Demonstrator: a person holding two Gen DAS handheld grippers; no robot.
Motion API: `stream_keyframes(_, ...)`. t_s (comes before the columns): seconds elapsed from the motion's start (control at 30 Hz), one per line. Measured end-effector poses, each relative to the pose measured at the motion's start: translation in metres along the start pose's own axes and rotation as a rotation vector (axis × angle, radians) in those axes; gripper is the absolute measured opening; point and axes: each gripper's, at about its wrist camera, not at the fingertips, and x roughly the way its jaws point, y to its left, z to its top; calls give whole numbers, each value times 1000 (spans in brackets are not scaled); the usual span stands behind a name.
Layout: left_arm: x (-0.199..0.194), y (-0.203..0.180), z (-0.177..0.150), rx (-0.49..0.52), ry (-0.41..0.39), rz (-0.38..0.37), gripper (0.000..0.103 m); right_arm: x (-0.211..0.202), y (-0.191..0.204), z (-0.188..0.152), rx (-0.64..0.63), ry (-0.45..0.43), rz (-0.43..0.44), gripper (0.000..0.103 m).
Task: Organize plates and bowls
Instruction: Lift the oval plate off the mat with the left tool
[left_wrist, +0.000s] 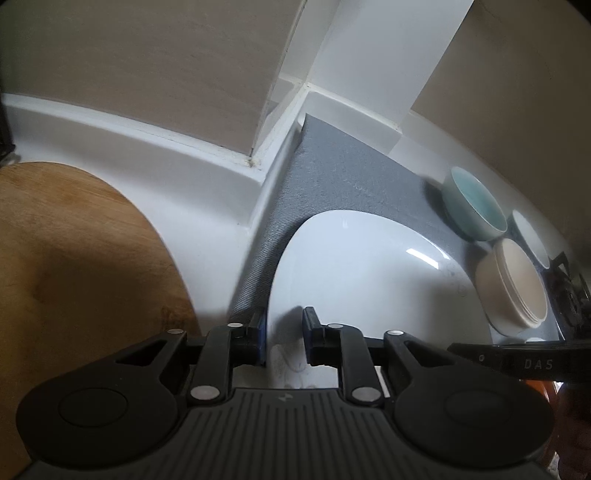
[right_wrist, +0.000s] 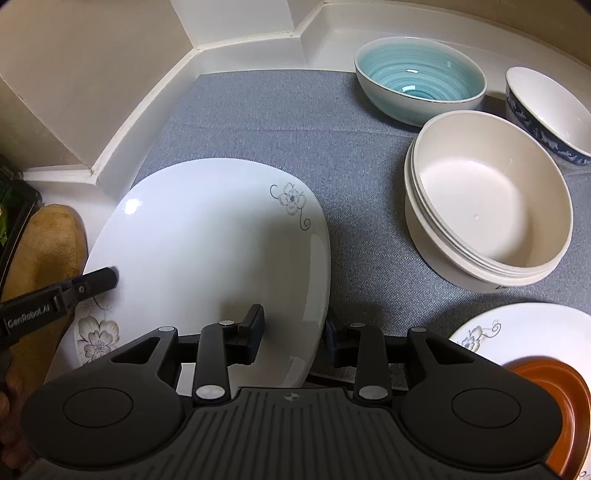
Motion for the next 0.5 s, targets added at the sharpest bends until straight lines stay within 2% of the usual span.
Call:
stream_keyframes(0.37,-8,-5,-10,61,26,-8,27,-3,-4,-4,19,-21,-4,34)
stream_keyframes(0.5,-3,-5,-6,54,27,-8,29,-2,-3,-4,3,-26,0,35)
